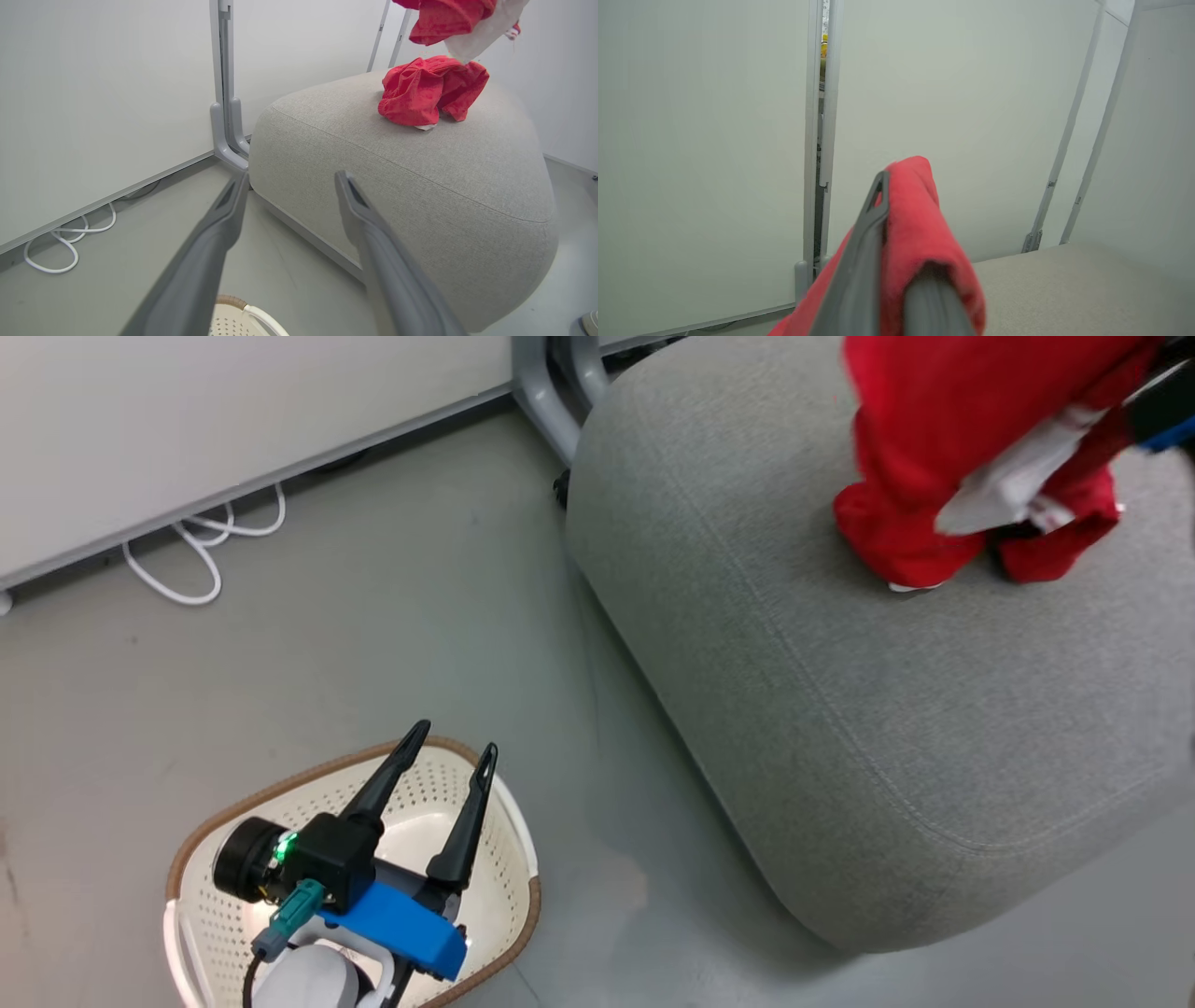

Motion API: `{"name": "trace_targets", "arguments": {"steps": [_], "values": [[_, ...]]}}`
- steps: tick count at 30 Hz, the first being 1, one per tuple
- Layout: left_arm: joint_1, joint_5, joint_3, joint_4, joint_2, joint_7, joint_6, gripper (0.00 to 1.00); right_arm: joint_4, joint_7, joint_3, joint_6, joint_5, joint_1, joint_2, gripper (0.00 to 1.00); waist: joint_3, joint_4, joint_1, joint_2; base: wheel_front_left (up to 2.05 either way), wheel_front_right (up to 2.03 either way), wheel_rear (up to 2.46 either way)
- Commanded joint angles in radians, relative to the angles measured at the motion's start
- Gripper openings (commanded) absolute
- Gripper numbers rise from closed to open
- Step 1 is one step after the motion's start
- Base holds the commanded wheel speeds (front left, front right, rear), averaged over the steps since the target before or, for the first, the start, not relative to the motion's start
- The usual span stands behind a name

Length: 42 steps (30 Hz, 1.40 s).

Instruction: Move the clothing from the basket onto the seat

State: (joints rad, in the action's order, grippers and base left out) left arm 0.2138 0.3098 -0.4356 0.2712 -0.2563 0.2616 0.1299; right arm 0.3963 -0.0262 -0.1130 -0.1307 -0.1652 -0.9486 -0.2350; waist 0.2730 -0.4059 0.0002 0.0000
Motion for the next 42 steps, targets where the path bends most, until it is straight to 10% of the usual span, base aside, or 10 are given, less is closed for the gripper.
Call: {"name": "trace_targets", "arguments": {"steps": [1,24,36,39,42], "values": [[0.024,-0.003,-0.003,-0.006,-0.012,0.005,0.001,1.00,0.018,0.008,-0.034,0.000,-0.006,-0.027,-0.013,0.00,0.034,0.033,-0.0002,0.0000,0.00,0.00,0.00],[0.126,-0.031,-0.002,-0.159,-0.159,-0.013,-0.026,1.00,0.395,0.162,-0.415,0.000,0.050,-0.020,-0.078,0.00,0.339,0.136,-0.0002,0.0000,0.00,0.00,0.00],[0.148,-0.036,-0.023,-0.193,-0.156,-0.026,-0.031,1.00,0.567,0.249,-0.414,0.000,0.093,-0.087,-0.069,0.00,0.357,0.140,-0.0002,0.0000,0.00,0.00,0.00],[0.151,-0.033,-0.031,-0.183,-0.150,-0.023,-0.031,1.00,0.586,0.260,-0.402,0.000,0.100,-0.096,-0.079,1.00,0.348,0.142,-0.0002,0.0000,0.00,0.00,0.00],[0.153,-0.028,-0.033,-0.175,-0.145,-0.018,-0.032,1.00,0.608,0.267,-0.398,0.000,0.104,-0.099,-0.083,1.00,0.340,0.148,-0.0002,0.0000,0.00,0.00,0.00]]}}
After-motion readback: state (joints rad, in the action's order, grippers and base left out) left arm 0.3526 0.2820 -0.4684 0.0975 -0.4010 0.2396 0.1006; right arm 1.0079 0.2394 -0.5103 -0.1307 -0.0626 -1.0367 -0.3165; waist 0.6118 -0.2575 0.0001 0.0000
